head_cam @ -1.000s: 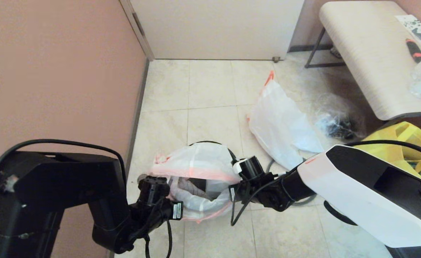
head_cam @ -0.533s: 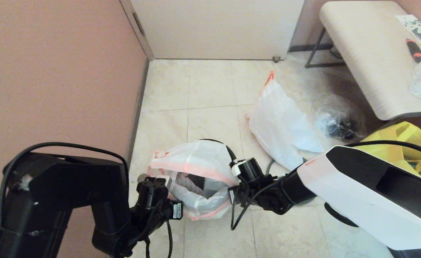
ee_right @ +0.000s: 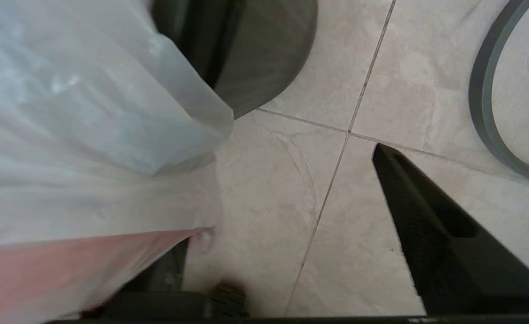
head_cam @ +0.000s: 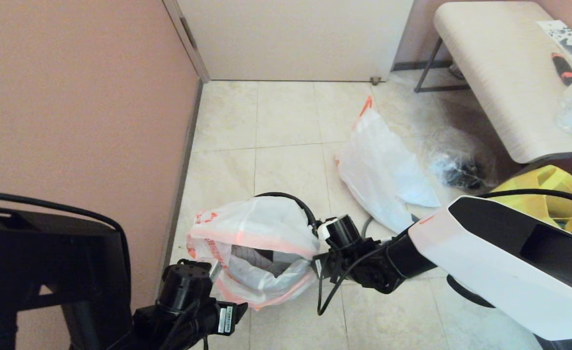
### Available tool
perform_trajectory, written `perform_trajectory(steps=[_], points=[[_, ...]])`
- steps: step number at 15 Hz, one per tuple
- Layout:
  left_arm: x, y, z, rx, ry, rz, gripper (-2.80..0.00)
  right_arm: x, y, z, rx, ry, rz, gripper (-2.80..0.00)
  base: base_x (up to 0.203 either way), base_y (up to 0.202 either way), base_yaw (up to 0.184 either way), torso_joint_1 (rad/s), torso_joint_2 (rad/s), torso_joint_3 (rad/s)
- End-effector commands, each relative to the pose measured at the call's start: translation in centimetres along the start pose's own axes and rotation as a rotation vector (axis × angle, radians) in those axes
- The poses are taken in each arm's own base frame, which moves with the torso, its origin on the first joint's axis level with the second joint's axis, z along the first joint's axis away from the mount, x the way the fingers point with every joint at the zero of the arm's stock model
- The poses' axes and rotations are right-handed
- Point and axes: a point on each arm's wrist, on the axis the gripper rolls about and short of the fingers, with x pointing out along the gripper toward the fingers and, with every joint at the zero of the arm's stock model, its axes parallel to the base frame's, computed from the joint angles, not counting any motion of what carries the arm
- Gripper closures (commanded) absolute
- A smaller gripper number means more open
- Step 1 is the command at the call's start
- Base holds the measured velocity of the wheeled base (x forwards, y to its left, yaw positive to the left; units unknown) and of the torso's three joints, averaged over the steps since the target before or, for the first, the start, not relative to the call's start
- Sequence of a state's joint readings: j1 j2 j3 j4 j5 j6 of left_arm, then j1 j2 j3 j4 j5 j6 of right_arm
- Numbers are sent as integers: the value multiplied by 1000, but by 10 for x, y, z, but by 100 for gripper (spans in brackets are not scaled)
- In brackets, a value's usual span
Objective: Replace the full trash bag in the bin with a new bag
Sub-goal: Put the new garbage bag on the trash can
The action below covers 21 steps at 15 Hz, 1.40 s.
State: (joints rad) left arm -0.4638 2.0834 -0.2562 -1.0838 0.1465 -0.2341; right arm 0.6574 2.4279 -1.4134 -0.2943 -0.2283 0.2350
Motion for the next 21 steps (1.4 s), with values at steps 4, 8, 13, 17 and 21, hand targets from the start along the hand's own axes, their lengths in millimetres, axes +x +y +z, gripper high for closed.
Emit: perform_trajectory(steps=[4, 8, 13, 17, 21], points=[[2, -22, 19, -169, -65, -68, -280, 1, -3, -1, 5, 2, -8, -280, 0, 0, 0, 0, 0, 0], [27, -35, 46, -322, -47, -49, -280, 5, -4, -6, 7, -3, -8, -280, 0, 0, 0, 0, 0, 0], [56, -38, 80, -524, 97, 81, -280, 6, -12, -6, 25, -29, -13, -280, 0, 0, 0, 0, 0, 0], [66, -26, 87, -641, 149, 156, -280, 3, -16, -2, 35, -38, -18, -280, 0, 0, 0, 0, 0, 0], [71, -25, 86, -664, 198, 195, -280, 5, -17, -1, 44, -59, -16, -280, 0, 0, 0, 0, 0, 0]])
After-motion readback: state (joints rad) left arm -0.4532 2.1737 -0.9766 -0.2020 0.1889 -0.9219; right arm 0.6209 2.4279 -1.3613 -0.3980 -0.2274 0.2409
